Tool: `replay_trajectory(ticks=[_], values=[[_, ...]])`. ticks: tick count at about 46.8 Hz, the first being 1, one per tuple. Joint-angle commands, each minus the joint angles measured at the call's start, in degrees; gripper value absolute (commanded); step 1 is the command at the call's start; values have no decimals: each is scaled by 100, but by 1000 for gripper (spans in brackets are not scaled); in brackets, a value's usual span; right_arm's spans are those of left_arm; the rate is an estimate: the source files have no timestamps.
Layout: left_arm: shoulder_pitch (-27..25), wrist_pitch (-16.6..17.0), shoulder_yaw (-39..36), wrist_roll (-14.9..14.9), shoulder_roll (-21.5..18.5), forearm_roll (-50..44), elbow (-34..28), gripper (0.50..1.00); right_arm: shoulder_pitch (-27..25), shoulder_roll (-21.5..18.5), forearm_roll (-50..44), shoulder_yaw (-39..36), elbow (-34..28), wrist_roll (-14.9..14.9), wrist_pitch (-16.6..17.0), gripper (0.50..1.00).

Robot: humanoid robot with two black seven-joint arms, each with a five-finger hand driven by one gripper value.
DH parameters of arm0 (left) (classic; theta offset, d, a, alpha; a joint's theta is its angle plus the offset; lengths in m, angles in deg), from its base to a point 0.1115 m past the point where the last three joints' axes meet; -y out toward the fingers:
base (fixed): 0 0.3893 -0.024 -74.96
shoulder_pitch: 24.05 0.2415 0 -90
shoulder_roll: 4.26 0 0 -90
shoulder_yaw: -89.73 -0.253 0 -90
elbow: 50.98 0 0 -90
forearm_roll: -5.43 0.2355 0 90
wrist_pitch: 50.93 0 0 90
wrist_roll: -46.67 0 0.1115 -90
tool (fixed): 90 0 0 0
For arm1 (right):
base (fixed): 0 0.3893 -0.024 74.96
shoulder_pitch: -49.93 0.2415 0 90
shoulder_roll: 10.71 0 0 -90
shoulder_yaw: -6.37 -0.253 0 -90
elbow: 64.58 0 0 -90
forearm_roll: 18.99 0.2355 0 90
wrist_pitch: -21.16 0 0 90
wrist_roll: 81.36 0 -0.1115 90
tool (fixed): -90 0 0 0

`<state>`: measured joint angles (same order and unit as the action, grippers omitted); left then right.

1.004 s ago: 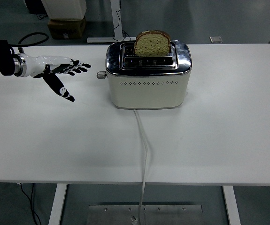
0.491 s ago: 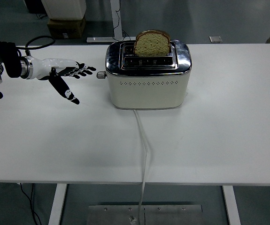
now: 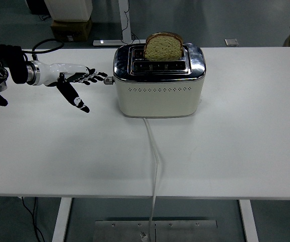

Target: Press down toaster

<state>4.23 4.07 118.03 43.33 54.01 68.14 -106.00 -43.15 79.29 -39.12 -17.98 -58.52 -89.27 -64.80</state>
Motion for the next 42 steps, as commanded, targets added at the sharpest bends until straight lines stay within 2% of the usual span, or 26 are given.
replay_trajectory(ticks=[1,42], values=[[11,0,0,0,9,-5,0,1000,0,0,0,0,0,-1,0,998],[64,0,-272,0,238,-23,158,1000,0,0,0,-8,0,-1,0,1000]])
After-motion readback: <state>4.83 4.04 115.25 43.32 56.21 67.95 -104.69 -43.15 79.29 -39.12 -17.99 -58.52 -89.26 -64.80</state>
